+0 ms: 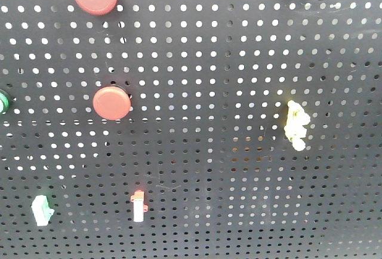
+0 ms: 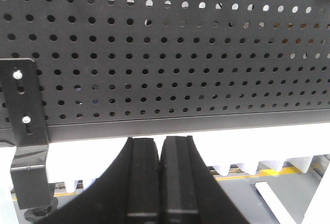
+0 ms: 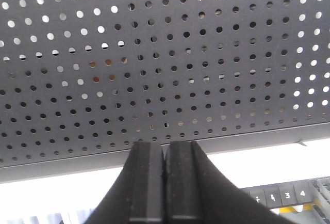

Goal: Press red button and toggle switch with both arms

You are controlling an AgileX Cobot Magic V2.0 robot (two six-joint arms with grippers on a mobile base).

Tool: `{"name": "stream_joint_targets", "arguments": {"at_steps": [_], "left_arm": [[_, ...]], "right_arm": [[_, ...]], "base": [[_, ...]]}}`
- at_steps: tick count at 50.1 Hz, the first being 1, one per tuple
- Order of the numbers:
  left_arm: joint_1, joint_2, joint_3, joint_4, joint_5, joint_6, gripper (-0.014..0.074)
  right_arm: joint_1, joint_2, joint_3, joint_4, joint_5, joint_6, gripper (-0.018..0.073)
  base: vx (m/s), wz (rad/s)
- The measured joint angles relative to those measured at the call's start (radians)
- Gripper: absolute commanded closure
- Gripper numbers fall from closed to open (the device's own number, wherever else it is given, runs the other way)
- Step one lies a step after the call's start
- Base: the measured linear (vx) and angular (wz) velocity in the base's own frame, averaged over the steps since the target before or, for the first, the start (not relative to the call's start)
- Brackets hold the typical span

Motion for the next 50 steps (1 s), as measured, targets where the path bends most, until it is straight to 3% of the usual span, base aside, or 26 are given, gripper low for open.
{"name": "stream_joint_targets", "arguments": {"at_steps": [13, 25, 32, 35, 36, 38, 50], "left_arm": [[0.0, 0.0, 0.0, 0.0, -0.003, 0.0, 0.0594], [0.0, 0.0, 0.0, -0.03, -0.12, -0.034, 0.0594], [0.0, 0.0, -0.054, -0.044, -0.135, -0.06, 0.0594], [0.0, 0.008, -0.125, -0.036, -0.127, -0.051, 0.0594], [0.0, 0.136, -0.363, -0.025, -0.089, 0.043, 0.0594], [0.0, 0.197, -0.433, -0.025, -0.073, 0.071, 0.0594], [0.0, 0.471, -0.796, -0.022, -0.018, 0.127, 0.0594]], "right_arm": [[0.0, 0.0, 0.0, 0.0, -0.023, 0.0, 0.0562], [0.0, 0.0, -0.003, -0.016, -0.232, -0.015, 0.0562], [0.0, 0.001, -0.123, -0.022, -0.228, -0.022, 0.0562], [0.0, 0.025, -0.224, -0.032, -0.209, -0.026, 0.0562], [0.0, 0.183, -0.485, -0.091, -0.134, -0.068, 0.0562], [0.0, 0.237, -0.57, -0.101, -0.106, -0.074, 0.0562], [0.0, 0.5, -0.864, -0.103, -0.051, -0.075, 0.0562]], "base": [[0.0, 0.0], [0.0, 0.0], [0.0, 0.0], [0.0, 0.0], [0.0, 0.0], [0.0, 0.0], [0.0, 0.0]]}}
